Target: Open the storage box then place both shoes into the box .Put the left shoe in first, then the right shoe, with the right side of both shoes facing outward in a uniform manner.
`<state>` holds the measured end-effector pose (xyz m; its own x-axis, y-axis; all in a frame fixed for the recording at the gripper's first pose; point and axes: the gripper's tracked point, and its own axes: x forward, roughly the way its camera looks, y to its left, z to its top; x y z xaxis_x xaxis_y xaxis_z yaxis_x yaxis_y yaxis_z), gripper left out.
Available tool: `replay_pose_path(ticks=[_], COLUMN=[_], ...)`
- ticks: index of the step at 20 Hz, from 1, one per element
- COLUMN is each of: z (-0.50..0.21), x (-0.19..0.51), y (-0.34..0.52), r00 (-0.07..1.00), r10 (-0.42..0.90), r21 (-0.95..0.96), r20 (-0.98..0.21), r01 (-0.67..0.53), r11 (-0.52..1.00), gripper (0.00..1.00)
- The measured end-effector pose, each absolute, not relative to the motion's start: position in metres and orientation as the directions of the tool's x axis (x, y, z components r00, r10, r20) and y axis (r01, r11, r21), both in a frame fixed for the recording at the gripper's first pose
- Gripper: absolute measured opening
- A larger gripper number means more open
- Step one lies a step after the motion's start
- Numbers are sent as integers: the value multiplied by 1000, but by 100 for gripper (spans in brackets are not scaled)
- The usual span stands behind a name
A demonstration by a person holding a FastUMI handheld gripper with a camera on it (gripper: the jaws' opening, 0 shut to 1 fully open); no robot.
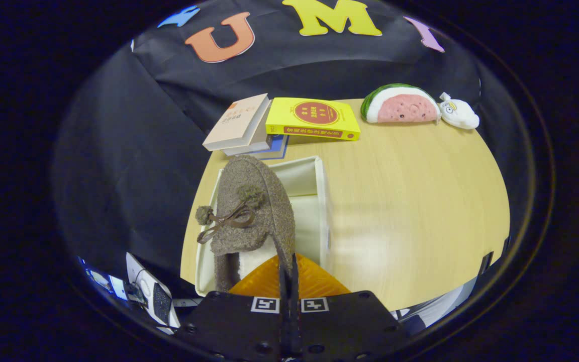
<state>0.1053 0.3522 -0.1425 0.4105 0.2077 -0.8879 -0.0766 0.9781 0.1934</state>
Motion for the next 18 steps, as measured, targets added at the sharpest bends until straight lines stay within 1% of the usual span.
replay_pose_path(ticks=[6,10,12,13,14,17,18], z=[-176,-185,-179,-175,-168,-144,-136], x=[111,104,104,102,101,97,95], y=[346,345,350,351,351,345,341], r00=[467,509,545,562,581,657,683], r10=[56,-5,-10,-10,-13,-28,-25], r21=[67,22,25,23,20,-4,-7], r20=[-882,-861,-838,-827,-813,-754,-730], r01=[7,47,56,52,50,38,30], r11=[998,999,998,998,999,999,1000], gripper=[1,1,7,7,14,15,20])
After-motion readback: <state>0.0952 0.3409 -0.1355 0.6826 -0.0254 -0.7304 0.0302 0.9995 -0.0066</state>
